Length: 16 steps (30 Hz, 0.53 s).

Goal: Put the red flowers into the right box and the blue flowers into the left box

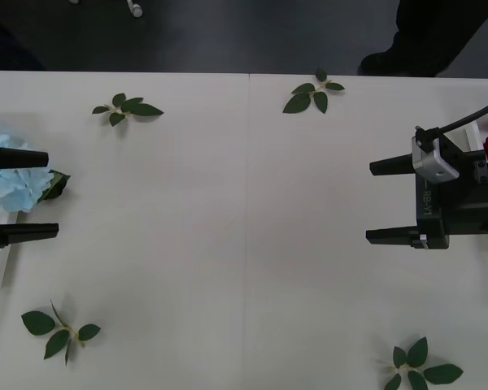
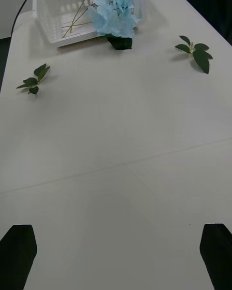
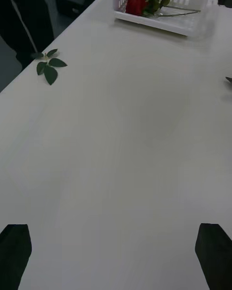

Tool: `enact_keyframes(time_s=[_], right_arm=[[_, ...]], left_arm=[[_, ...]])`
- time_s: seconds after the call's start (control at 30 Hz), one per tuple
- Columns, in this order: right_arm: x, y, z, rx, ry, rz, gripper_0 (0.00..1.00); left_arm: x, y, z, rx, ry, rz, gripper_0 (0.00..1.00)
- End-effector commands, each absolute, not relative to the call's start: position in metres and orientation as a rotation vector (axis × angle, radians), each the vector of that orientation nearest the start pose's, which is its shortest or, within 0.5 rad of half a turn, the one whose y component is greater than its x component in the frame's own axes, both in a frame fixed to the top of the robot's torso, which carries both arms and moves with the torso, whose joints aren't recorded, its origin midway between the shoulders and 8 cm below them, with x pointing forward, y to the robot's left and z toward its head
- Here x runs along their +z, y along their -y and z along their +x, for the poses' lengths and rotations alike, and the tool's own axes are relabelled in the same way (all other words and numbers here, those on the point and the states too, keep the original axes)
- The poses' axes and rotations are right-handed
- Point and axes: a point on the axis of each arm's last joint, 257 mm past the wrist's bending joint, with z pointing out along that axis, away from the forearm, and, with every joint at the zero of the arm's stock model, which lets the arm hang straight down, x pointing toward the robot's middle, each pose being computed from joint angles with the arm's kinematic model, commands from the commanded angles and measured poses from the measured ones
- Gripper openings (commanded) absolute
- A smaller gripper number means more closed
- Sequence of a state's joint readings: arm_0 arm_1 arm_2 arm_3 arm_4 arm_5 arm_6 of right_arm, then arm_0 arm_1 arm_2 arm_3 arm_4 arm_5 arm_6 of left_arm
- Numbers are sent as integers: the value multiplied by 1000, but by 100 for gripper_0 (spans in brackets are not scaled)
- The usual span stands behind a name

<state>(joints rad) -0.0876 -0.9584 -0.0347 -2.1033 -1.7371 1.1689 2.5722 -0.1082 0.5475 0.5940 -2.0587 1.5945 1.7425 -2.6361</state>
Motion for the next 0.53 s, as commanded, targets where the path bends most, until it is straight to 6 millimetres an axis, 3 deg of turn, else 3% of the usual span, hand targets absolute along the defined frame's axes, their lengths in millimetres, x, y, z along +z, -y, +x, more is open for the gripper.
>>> enact_keyframes(time_s=[0.03,0.53], right_arm=[[-118,151,353,517,-1564,-1507,100],[-118,151,353,517,-1564,-1507,100]], left_arm=[[-87,-233,361,-367,-1535,1419,100],[-86,-226,362,-377,-1521,1422,100]])
